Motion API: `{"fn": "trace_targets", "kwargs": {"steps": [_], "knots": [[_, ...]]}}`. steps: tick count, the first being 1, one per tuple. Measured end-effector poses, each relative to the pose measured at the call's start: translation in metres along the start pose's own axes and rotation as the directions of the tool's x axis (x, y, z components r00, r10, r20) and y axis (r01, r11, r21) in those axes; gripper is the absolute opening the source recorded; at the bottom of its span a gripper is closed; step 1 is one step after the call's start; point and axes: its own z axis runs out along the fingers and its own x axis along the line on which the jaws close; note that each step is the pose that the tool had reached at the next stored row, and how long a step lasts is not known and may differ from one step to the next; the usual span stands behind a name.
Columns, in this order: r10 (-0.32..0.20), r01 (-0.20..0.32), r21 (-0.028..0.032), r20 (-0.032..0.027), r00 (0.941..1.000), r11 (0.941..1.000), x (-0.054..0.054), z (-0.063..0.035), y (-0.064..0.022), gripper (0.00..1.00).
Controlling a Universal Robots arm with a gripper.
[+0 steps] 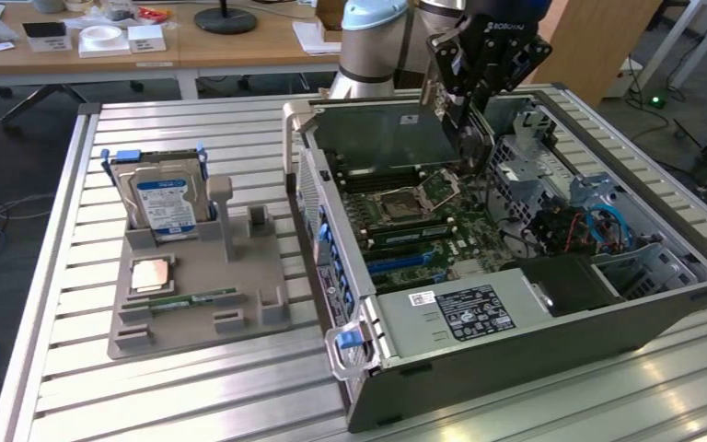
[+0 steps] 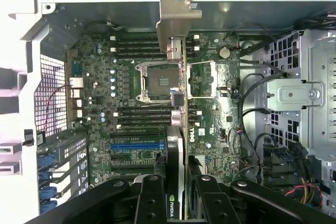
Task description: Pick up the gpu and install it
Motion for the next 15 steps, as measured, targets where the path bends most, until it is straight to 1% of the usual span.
{"fn": "trace_targets", "kwargs": {"steps": [3, 6, 10, 15], "knots": [[0.000, 0.000, 0.0000, 0.0000, 1.0000, 1.0000, 0.000, 0.0000, 0.0000, 0.27], [0.000, 0.000, 0.0000, 0.0000, 1.0000, 1.0000, -0.003, 0.0001, 0.0003, 0.27], [0.000, 0.000, -0.0001, 0.0001, 1.0000, 1.0000, -0.009, 0.0003, 0.0009, 0.27], [0.000, 0.000, 0.0000, 0.0000, 1.0000, 1.0000, -0.019, 0.0005, 0.0019, 0.27]]}}
